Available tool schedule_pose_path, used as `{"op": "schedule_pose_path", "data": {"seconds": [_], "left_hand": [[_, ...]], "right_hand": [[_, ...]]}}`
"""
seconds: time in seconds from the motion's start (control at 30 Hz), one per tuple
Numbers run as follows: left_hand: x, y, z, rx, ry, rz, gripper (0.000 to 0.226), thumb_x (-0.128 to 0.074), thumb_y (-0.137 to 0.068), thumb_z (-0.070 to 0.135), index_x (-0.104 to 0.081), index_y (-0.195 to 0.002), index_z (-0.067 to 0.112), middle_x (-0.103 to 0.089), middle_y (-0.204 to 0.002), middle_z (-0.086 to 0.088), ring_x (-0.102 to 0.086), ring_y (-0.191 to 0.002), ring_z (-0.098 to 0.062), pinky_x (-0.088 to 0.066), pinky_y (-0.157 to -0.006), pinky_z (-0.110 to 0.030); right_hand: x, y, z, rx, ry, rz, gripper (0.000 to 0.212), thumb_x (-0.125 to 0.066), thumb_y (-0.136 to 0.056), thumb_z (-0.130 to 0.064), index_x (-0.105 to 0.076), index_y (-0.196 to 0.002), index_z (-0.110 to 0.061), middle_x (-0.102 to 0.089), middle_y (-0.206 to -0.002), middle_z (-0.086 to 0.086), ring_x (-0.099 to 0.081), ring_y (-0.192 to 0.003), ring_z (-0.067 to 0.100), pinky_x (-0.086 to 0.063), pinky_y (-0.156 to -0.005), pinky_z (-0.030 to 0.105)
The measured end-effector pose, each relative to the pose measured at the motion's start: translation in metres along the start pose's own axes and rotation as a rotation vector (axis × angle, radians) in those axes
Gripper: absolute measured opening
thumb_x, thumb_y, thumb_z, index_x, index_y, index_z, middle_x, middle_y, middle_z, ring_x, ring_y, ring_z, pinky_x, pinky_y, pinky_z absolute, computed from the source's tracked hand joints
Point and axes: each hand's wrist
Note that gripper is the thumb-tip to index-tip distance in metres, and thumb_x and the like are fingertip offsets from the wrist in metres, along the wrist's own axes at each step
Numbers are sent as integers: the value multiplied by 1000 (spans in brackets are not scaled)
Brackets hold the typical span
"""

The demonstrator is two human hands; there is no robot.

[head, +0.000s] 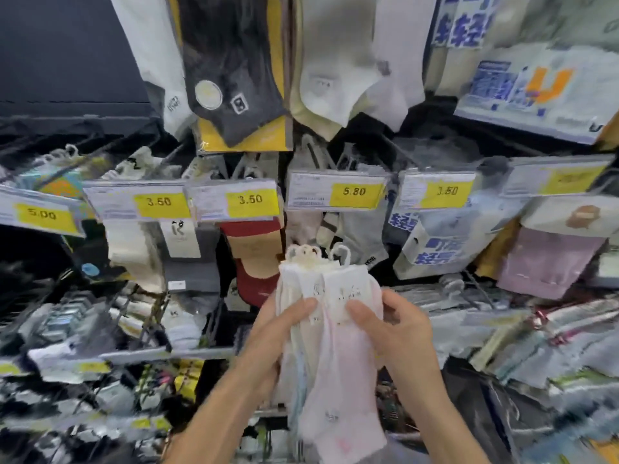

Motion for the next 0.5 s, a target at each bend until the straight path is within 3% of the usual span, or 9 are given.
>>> {"op": "schedule_pose_path", "data": {"seconds": [0.1,0.3,0.4,0.5], "left_hand": [[-8,-15,-8,-31,-18,27,48,-79,-76,21,-67,-121,27,-74,-115,-10,-72,-103,-30,-60,-73,-34],[-2,-34,-7,-89,-39,74,45,-80,-73,30,-70,-117,29,-73,-117,-9,-71,-105,-28,-60,-74,-31],[11,-43,0,-114,-106,73,43,-81,-76,37,-69,-117,31,-73,-119,-5,-70,-108,-23,-58,-77,-27],[27,-47,7,-79,-155,90,58,-89,-60,49,-70,-113,37,-74,-116,-1,-71,-107,-20,-58,-77,-27]], "right_hand": [[9,-18,14,-3,23,-65,12,-76,-83,-22,-76,-88,-33,-75,-80,-10,-66,-67,-1,-47,-56,12],[2,-46,25,-15,29,-131,16,-73,-79,-26,-71,-91,-35,-73,-82,-12,-65,-69,-1,-46,-56,11],[0,-59,30,-31,-24,-101,23,-74,-79,-28,-69,-101,-29,-75,-97,-3,-72,-88,13,-53,-67,17],[0,-75,21,-30,-162,12,24,-74,-81,-22,-70,-105,-28,-75,-106,4,-72,-99,21,-57,-76,25]]}}
Point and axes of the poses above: each hand's wrist, its own y-axis away from the middle knuckle, its own x-axis out of the back of the hand, z = x × y
